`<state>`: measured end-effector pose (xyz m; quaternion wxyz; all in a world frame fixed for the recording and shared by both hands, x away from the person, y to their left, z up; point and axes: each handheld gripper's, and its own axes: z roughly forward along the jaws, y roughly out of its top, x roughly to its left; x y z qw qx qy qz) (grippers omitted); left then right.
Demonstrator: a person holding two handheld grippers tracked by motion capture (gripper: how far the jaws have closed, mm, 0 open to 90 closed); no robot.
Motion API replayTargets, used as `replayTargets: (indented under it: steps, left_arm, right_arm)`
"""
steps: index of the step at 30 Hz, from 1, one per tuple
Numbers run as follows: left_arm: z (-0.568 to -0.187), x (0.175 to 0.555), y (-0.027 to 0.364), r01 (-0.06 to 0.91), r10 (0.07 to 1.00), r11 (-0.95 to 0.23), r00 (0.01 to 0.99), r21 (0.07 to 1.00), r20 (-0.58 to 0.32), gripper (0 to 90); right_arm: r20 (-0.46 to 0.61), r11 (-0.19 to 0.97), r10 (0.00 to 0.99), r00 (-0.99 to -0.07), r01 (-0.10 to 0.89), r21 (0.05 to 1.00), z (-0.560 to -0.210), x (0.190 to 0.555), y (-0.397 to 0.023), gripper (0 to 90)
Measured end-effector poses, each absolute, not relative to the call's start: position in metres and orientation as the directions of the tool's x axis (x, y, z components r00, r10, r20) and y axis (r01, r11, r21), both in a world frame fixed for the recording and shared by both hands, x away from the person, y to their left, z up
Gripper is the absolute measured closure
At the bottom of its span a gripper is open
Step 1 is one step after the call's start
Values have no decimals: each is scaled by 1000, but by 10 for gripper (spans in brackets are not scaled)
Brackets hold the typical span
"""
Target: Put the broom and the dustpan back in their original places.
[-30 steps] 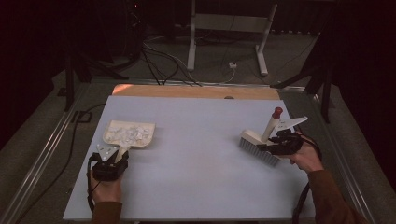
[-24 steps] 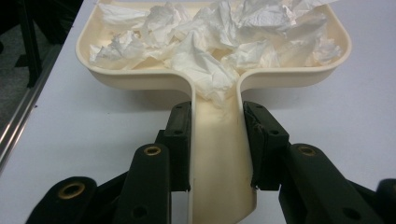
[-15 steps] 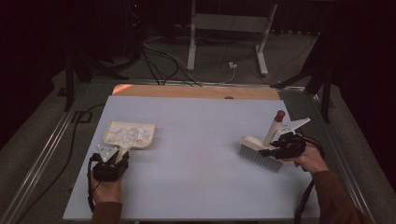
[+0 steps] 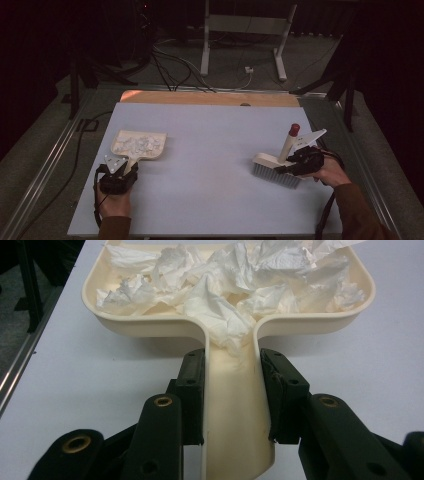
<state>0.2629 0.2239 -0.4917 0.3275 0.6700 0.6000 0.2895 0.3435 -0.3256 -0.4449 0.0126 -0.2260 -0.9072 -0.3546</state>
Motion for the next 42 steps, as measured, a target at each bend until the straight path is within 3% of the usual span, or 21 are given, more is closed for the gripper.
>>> replayTargets:
  steps: [12,27,29,32,42]
  left_arm:
    - [-492,263,223,615,993,-68,116,786,-5,664]
    - [-493,263,222,616,993,-72,121,784,-4,664]
    - [-493,263,222,615,993,-72,122,786,-5,664]
    - [-492,263,221,613,992,-73,123,786,-4,664]
    - [-492,263,222,614,993,-72,119,786,-2,664]
  right_arm:
    - [154,673,381,-912,388,630,-451,342,-322,666]
    - [109,559,444,-890,369,742,-438,343,-327,622]
    - [117,531,454,-883,374,761,-437,344,-326,625]
    - [134,502,478,-868,395,769,-437,347,-326,706]
    - [136,566,395,-908,358,743,-428,338,-332,715]
